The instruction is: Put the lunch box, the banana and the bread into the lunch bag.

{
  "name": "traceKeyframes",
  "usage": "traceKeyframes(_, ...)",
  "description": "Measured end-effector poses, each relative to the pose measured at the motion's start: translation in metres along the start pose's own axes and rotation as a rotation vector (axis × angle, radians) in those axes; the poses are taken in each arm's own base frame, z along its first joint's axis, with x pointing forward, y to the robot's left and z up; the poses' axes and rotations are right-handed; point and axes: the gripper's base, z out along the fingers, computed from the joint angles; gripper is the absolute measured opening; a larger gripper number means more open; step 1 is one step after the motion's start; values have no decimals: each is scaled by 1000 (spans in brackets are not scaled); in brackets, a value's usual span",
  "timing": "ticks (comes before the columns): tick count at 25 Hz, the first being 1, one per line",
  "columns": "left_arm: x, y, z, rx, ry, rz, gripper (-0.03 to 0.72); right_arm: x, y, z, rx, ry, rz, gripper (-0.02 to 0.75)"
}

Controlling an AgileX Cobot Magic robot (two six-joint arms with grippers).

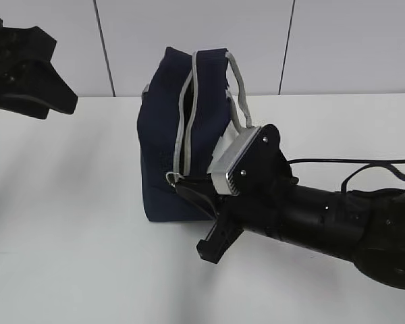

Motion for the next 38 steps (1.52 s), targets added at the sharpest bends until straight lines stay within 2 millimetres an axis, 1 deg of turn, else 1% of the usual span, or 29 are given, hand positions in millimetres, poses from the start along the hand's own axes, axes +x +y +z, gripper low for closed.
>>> traceKeyframes(2,0,0,0,0,0,0,341,-6,1,-3,-17,-16,4,-16)
traceKeyframes(9,0,0,0,0,0,0,341,-17,3,-8,-57,-22,36,-16)
traceKeyframes(14,0,0,0,0,1,0,341,-27,2,-1,-119,-8,37,-16)
traceKeyframes(19,0,1,0,-10,3,8,341,-47,-6,3,-133,-7,13,-16)
traceKeyframes(22,-1,1,0,-16,-6,11,341,-55,-14,3,-150,4,18,-16)
traceKeyframes(25,-2,2,0,-19,-18,11,341,-55,-26,0,-161,1,48,-16)
traceKeyframes(28,-2,2,0,-27,-26,17,341,-54,-44,-9,-192,-17,89,-16)
traceKeyframes(30,-3,3,0,-30,-34,18,341,-58,-58,-13,-209,-20,88,-16)
traceKeyframes(33,-5,3,0,-33,-50,20,341,-72,-70,-12,-249,-18,52,-16)
traceKeyframes(38,-5,3,0,-36,-55,22,341,-94,-80,-9,-297,-6,23,-16)
